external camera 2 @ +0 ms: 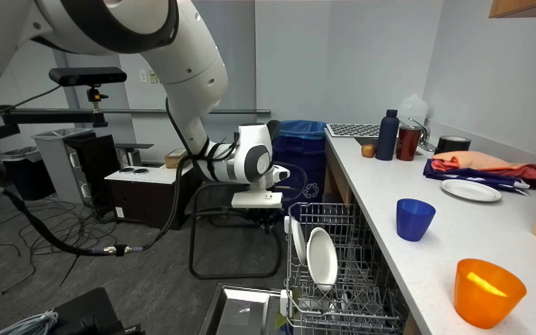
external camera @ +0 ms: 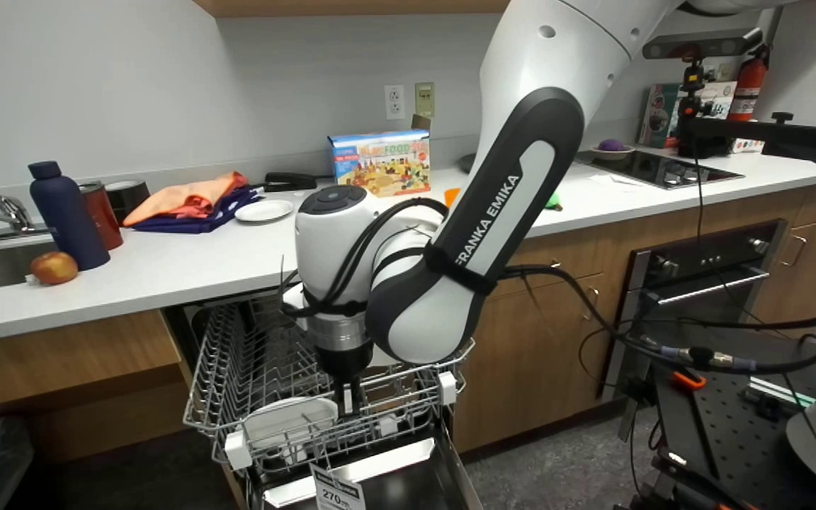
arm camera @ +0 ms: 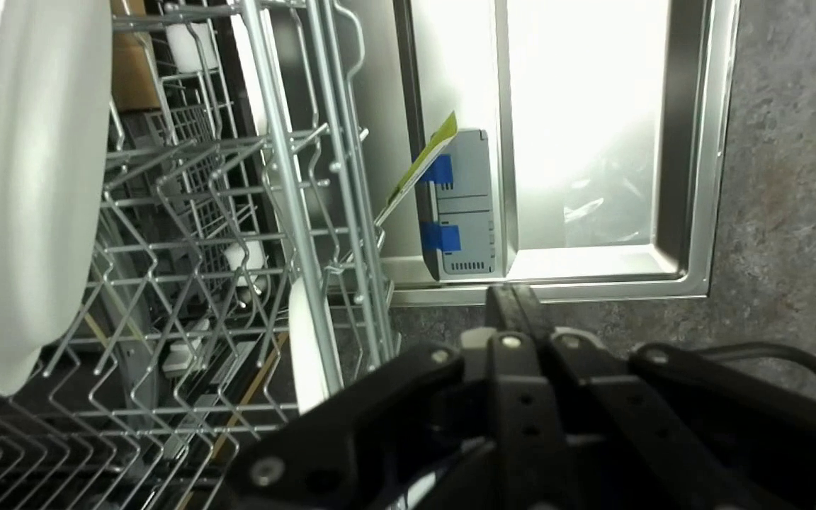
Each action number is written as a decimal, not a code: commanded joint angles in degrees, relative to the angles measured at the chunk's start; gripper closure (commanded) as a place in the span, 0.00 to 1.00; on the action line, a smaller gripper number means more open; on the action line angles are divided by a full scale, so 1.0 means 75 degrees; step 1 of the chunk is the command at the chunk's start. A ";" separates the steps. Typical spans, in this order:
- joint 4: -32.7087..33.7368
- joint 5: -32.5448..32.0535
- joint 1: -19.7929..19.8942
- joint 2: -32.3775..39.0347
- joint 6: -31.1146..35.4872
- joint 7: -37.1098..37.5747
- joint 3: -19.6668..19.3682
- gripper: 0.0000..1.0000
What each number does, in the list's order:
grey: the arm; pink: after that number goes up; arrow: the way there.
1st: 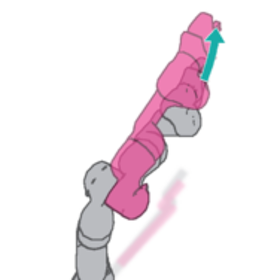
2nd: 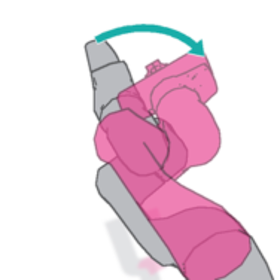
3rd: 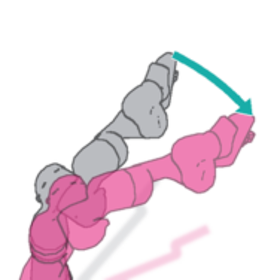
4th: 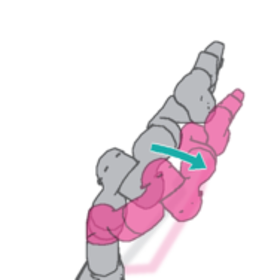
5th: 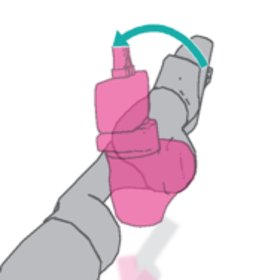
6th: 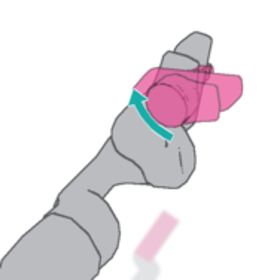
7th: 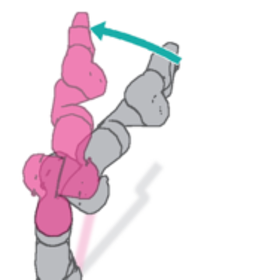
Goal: Close the top drawer of the dishwasher
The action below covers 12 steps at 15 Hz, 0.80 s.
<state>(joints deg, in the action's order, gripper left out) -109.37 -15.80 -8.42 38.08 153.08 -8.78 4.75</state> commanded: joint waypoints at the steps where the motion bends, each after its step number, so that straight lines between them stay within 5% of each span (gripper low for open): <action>1: 0.0112 -0.0232 -0.0204 0.0229 -0.0092 0.0046 -0.0360 1.00; 12: 0.0419 -0.1242 -0.0627 0.0601 -0.0010 0.0650 -0.1552 1.00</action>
<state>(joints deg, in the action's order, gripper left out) -108.22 -22.79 -11.67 41.32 153.10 -6.35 -3.99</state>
